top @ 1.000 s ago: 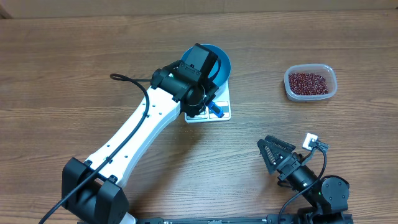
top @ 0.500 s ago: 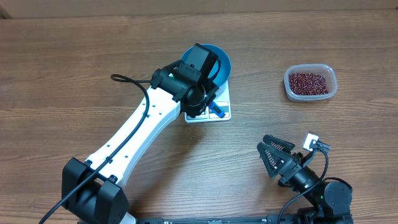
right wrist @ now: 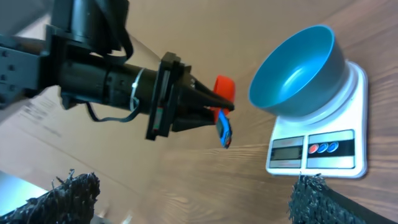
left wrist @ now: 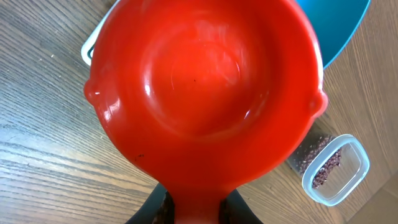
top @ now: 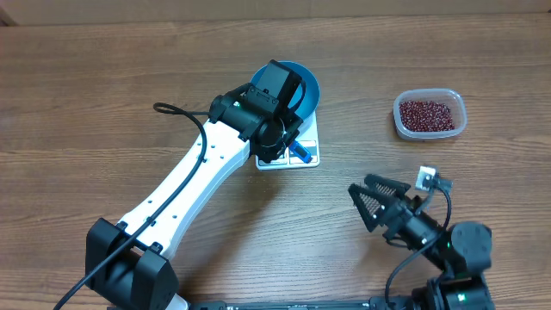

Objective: Scoop item into bowl and weigh 150g on scale
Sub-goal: 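Move the right gripper toward the scoop handle held by the left, then close the right gripper on the blue handle tip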

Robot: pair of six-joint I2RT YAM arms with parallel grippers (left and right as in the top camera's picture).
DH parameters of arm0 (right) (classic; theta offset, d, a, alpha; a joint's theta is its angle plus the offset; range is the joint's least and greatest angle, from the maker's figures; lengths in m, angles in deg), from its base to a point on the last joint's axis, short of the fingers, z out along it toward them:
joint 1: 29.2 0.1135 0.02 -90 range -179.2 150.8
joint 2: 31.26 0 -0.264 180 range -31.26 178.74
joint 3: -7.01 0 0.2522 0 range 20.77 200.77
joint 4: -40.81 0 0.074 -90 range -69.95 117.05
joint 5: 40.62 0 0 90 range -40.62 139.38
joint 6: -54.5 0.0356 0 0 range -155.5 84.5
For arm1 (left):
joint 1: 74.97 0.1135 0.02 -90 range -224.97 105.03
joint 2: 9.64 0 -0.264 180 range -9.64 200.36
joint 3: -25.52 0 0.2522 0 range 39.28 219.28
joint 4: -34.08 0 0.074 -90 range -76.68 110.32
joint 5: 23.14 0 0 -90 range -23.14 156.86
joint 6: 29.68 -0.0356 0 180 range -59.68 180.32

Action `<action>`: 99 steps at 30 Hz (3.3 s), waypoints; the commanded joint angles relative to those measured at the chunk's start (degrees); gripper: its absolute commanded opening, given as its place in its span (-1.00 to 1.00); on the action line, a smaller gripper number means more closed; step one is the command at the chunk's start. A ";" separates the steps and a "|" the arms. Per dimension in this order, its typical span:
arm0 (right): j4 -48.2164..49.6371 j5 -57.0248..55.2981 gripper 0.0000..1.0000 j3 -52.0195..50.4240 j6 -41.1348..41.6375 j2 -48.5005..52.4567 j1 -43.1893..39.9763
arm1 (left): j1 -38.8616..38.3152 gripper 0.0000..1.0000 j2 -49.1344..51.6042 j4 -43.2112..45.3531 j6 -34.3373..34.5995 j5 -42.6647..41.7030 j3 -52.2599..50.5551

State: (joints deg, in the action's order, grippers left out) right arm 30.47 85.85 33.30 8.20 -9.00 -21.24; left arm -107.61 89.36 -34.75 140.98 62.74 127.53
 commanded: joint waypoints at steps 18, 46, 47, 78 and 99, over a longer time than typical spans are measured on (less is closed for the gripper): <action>21.59 -3.65 0.75 8.41 -8.63 34.67 12.39 | -0.17 -0.92 0.00 0.04 0.81 -0.04 1.01; 26.93 -9.44 -0.01 16.85 -7.72 53.33 16.85 | -0.17 -0.92 0.00 0.09 3.93 -1.95 1.01; 27.28 -9.44 -0.03 16.85 -7.52 53.55 16.85 | -0.17 -0.92 0.00 0.09 4.31 -1.92 1.01; 29.00 -9.46 -0.21 16.85 -3.17 54.27 16.85 | -0.44 -0.92 0.00 0.57 7.69 -3.21 1.01; 29.79 -10.97 -0.39 16.85 -2.56 54.34 17.97 | -0.46 -0.92 0.00 0.96 7.69 -3.26 1.01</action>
State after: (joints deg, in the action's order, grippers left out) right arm 59.35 75.73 48.58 5.40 44.98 -3.60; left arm -107.61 89.36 -33.89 147.43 59.92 127.53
